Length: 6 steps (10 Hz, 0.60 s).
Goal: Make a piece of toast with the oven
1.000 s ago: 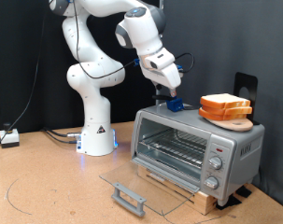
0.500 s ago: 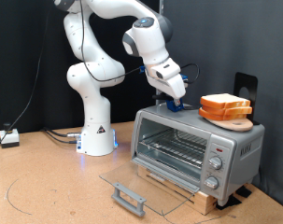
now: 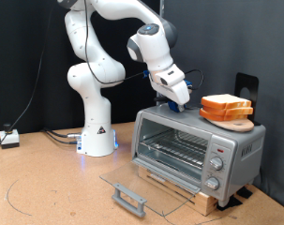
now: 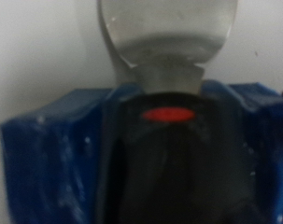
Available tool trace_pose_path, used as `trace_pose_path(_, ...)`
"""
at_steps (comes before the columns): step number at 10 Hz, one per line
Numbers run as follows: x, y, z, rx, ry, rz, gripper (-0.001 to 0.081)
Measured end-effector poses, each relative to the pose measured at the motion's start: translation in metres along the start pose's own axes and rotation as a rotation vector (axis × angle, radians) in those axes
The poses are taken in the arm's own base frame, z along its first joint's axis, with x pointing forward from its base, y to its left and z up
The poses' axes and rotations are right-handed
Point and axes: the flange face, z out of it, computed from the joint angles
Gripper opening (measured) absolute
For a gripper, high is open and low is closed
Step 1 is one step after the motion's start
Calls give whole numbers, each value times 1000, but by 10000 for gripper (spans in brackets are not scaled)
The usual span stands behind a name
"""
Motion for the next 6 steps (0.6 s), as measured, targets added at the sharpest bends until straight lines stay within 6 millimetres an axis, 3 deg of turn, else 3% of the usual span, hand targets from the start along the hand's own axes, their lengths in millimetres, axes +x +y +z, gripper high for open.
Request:
trace_pose_path(3, 2, -4, 1, 14, 12, -11, 784)
trace_pose_path(4, 3, -5, 1, 18, 17, -14, 598)
trace_pose_path(5, 3, -5, 1, 21, 21, -22, 598)
trace_pose_path(6, 3, -5, 1, 22, 22, -26, 483)
